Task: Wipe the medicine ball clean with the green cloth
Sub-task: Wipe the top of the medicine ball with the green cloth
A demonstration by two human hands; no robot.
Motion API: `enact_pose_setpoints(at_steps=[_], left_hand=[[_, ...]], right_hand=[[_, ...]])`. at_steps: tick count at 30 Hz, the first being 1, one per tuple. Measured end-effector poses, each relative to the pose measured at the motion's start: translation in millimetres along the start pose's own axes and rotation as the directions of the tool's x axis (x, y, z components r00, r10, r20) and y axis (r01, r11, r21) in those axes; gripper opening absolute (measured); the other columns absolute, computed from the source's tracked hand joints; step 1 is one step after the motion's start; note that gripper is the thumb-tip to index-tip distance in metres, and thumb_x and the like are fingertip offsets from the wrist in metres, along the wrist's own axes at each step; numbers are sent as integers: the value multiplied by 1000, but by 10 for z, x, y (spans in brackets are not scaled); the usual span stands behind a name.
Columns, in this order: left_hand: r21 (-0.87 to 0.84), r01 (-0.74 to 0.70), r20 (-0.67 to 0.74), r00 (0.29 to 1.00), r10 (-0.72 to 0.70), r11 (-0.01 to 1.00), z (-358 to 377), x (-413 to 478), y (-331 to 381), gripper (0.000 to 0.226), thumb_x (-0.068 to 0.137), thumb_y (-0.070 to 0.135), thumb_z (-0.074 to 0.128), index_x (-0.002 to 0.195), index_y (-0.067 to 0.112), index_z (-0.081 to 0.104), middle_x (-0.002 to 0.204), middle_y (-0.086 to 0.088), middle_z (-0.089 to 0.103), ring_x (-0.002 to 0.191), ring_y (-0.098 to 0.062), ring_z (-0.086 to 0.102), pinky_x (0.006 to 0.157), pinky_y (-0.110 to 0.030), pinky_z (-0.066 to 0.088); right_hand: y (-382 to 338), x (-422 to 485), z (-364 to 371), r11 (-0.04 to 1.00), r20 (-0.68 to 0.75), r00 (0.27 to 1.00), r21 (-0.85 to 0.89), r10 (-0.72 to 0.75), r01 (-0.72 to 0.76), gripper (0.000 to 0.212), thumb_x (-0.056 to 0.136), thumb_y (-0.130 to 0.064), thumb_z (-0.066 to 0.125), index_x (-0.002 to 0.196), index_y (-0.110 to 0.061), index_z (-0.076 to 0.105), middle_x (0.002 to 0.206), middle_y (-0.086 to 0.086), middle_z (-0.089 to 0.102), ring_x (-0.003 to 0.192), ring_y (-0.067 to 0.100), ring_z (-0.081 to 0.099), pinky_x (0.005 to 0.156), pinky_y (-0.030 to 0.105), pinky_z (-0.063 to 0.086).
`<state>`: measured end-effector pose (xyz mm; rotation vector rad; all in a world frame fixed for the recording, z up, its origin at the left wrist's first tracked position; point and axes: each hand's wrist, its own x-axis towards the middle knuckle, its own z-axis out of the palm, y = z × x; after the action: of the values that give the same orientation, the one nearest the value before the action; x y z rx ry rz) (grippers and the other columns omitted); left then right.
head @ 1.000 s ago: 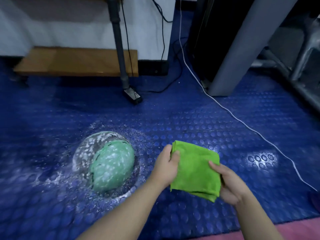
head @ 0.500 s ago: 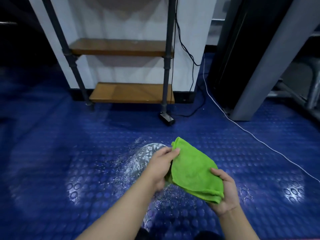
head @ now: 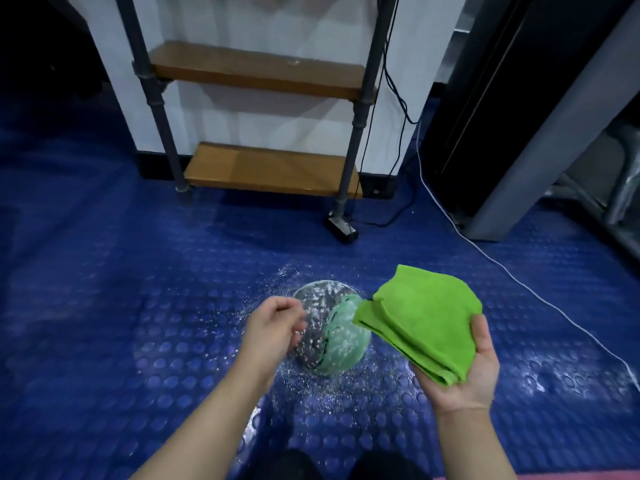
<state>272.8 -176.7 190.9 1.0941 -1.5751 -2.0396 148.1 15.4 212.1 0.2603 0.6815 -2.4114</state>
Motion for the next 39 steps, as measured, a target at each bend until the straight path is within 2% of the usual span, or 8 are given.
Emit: enact_pose_setpoints(at_steps=[5,11,16,22,27,33,37,39], left_hand=[[160,-286,188,948,256,945,537,116,46,14,94,13,59,95,23,69,91,6,73,88,-10,69,81,-24,55],[143,-108,391,919,44,984,1172,212,-100,36,94,36,59,129,23,57,117,12,68,105,0,64,95,-24,50],[-43,86,184,980,-76,995,1416,210,-249,21,97,27,57,112,14,63,107,-6,73,102,-21,69,96,-45,52],[-90,53,-8,999,-53,995,1551,65,-334,16,100,16,51,105,8,65,100,-15,74,100,-36,69,90,-55,53],[-134,-5,57,998,13,991,1526,39,-308,26,98,12,53,123,19,53,105,-10,74,98,-27,70,89,-46,56],[86,-70,80,995,63,994,1319,-37,-469,34,85,6,72,114,17,59,109,-9,68,99,-24,66,88,-40,56],[287,-252,129,966,223,924,1199,-114,-574,34,85,9,69,117,21,64,108,4,72,97,-7,67,90,-28,54],[374,-315,209,945,251,872,1170,-161,-593,48,84,21,63,132,26,58,116,10,68,102,-4,66,95,-30,52]], right_hand=[[-110,210,-42,959,-36,992,-253,122,-127,42,67,-37,62,99,-13,75,100,12,73,82,33,72,66,59,55],[-59,417,-80,853,0,973,-481,232,-204,43,80,-32,52,110,-4,66,105,20,70,87,32,69,85,49,49],[-91,584,-254,818,69,986,-568,153,-87,14,92,-9,53,104,-7,60,97,17,69,84,29,67,77,46,54],[-129,748,-474,483,104,984,-861,-141,160,9,92,-24,60,91,-15,59,89,2,68,76,14,62,64,26,53],[-146,698,-436,688,-99,933,-650,345,-323,45,93,-49,48,110,-12,67,104,12,72,96,29,70,84,49,55],[-24,658,-487,882,-129,971,-407,201,-237,44,97,-40,45,122,-5,55,110,20,68,91,33,69,65,44,59],[130,640,-585,739,-199,974,-671,-108,-55,41,91,-25,61,127,-23,41,125,15,57,107,29,62,89,51,53],[202,572,-590,743,-104,993,-669,-55,-29,49,88,-34,62,132,-37,41,123,2,59,109,21,62,93,45,51]])
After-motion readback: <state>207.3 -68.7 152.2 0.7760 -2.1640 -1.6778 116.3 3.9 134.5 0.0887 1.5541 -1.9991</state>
